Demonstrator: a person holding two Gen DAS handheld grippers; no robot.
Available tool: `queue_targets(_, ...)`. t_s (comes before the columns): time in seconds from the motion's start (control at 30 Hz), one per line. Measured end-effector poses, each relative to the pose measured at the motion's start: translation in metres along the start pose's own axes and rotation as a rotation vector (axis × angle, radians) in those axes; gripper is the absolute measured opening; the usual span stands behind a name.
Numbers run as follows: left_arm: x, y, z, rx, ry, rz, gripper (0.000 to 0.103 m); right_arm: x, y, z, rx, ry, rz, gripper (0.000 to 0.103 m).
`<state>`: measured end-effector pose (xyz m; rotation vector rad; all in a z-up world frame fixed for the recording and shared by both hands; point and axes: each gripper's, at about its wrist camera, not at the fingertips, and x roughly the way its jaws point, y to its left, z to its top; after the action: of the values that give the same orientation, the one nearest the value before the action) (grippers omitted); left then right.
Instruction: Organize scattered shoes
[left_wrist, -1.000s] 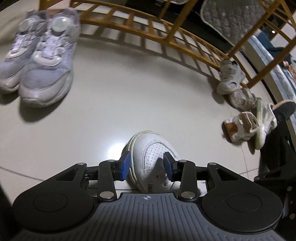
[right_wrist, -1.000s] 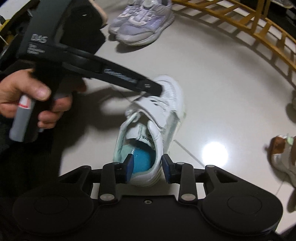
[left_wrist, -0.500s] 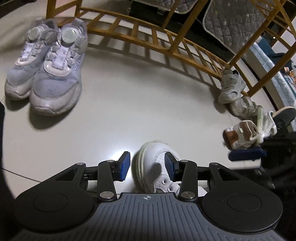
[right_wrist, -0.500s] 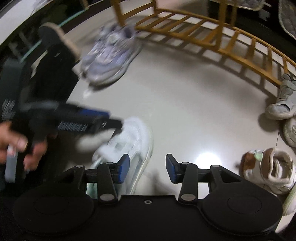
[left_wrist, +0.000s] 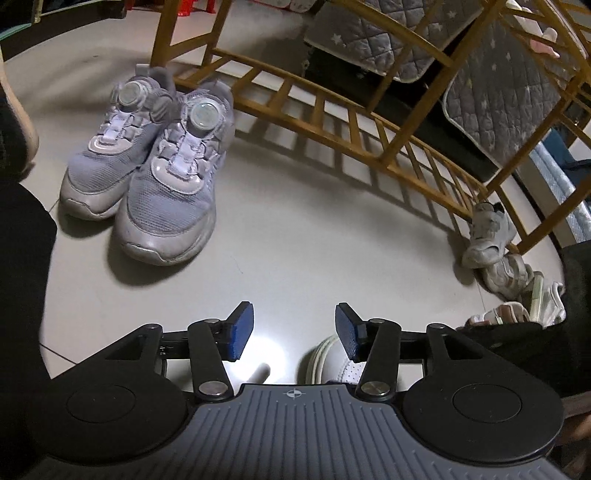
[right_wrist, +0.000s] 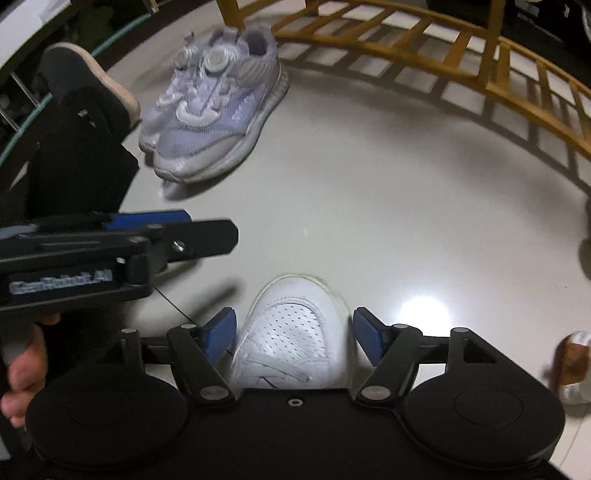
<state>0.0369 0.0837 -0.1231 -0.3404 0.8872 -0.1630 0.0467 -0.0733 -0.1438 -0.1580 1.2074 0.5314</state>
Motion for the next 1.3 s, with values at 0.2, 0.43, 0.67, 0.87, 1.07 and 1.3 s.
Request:
queue_targets(0.2,-0.002,0.002,0.001,-0.017,-0.004,-0.002,0.053,0.003,-0.003,0.002,0.009,-0.002,-0.037,0.071)
queue_targets(0.43,0.000,-0.001,-0.001,-0.001,0.018,-0.026,0.057,-0.007,-0.056,0.002,0.211,-0.070,-0.167,0.068)
queue_targets(0.67,0.007,-0.020,-0.012,0.104,0.116,-0.149,0.058,-0.013,-0.090,-0.002,0.347,-0.105,-0.221,0.061)
queue_targets(0.87,0.009,-0.033,-0.023,0.195,0.178,-0.192,0.058,-0.016,-0.100,-0.009,0.356,-0.104,-0.226,0.061)
queue_targets(1.07,0.016,-0.044,-0.033,0.265,0.239,-0.179,0.058,-0.018,-0.096,-0.009,0.321,-0.106,-0.235,0.061)
queue_targets(1.3,0.022,-0.050,-0.039,0.316,0.262,-0.154,0.056,-0.017,-0.091,-0.005,0.243,-0.103,-0.254,0.062)
